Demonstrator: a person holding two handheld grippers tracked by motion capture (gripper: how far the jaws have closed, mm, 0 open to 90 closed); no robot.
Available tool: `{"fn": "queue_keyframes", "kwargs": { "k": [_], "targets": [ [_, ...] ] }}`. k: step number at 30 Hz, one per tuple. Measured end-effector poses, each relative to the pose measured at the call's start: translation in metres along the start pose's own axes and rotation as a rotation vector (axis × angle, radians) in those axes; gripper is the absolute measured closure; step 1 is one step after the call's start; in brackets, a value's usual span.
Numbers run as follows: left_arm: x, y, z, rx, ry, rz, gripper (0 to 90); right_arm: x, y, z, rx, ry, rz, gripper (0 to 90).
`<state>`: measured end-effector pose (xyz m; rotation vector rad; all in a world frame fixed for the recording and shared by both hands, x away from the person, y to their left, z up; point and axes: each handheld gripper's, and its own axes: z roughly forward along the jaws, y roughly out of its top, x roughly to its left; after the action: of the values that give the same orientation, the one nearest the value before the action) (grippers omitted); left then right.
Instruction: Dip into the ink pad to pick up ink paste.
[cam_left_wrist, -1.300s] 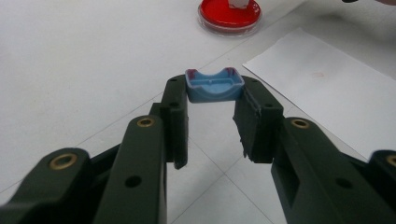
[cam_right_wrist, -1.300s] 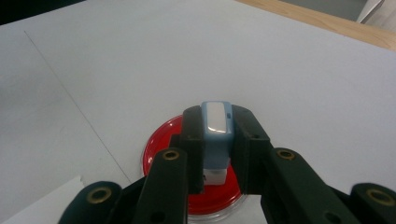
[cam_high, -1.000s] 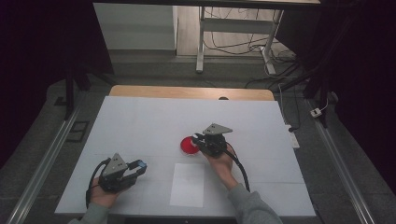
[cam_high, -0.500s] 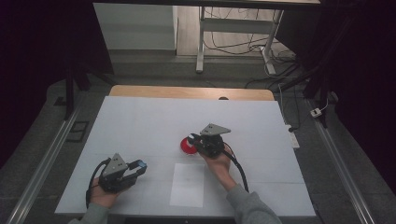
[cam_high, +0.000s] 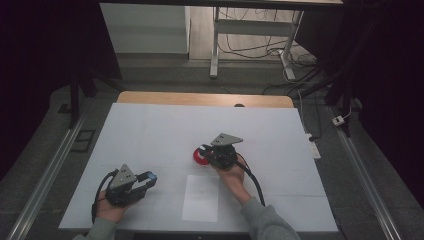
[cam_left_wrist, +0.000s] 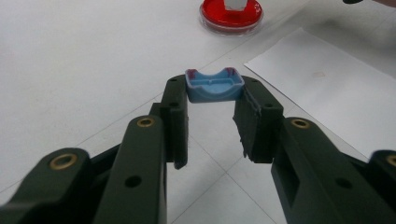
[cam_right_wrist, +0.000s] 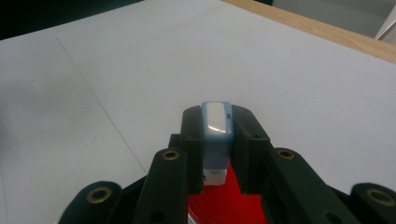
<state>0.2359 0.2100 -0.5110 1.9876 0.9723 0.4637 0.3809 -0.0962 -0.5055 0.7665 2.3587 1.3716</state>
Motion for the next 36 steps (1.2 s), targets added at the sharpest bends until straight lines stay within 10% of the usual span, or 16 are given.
{"fn": "queue_keyframes", "kwargs": {
  "k": [36],
  "targets": [
    [-0.0001, -0.0001, -0.0010, -0.002, 0.002, -0.001, 65.8, 0.0002, -0.0049, 0.0081, 0.056, -0.014, -0.018, 75.4]
  ]
}}
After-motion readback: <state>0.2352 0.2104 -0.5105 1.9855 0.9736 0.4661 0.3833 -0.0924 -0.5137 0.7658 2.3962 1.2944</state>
